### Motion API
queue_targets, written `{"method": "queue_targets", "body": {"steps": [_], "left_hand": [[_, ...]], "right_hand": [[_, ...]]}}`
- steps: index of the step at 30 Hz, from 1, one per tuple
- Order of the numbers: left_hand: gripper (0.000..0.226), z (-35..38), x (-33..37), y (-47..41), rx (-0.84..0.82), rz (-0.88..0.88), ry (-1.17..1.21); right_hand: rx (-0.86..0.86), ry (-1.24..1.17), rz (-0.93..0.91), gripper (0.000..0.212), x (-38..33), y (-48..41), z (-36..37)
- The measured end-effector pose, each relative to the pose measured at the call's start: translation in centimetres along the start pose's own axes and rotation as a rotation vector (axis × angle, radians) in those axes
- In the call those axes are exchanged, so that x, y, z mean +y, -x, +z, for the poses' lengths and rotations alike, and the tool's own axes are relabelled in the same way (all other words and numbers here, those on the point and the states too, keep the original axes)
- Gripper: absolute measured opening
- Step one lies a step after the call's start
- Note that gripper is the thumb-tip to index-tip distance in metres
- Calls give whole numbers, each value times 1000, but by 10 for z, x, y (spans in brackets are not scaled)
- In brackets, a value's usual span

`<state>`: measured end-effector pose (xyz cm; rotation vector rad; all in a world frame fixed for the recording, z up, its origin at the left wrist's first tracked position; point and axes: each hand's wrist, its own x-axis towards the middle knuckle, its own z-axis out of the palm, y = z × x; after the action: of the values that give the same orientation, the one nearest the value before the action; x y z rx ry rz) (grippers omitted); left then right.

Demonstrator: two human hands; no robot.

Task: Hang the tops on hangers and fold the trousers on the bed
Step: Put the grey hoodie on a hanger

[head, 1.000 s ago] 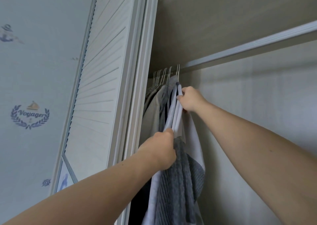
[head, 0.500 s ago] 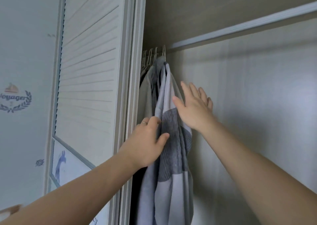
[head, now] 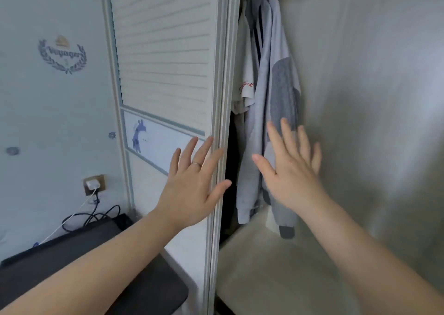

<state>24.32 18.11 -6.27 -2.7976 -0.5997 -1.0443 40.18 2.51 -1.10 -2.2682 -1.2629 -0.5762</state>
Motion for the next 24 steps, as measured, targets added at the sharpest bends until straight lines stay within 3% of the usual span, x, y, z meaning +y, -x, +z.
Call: {"method": "queue_targets", "body": {"steps": [13,20,24], "left_hand": [[76,-30,40,314,-236,-495,49],[78,-74,88,484,-355,-929,20],[84,-121,113,571,-306,-1212,-11]], "right_hand": [[-411,-102,-166,74,-26,234,71],[-737,-257,-391,73,-99,359,94],[-909,-356,-576,76,-160,430,91]]}}
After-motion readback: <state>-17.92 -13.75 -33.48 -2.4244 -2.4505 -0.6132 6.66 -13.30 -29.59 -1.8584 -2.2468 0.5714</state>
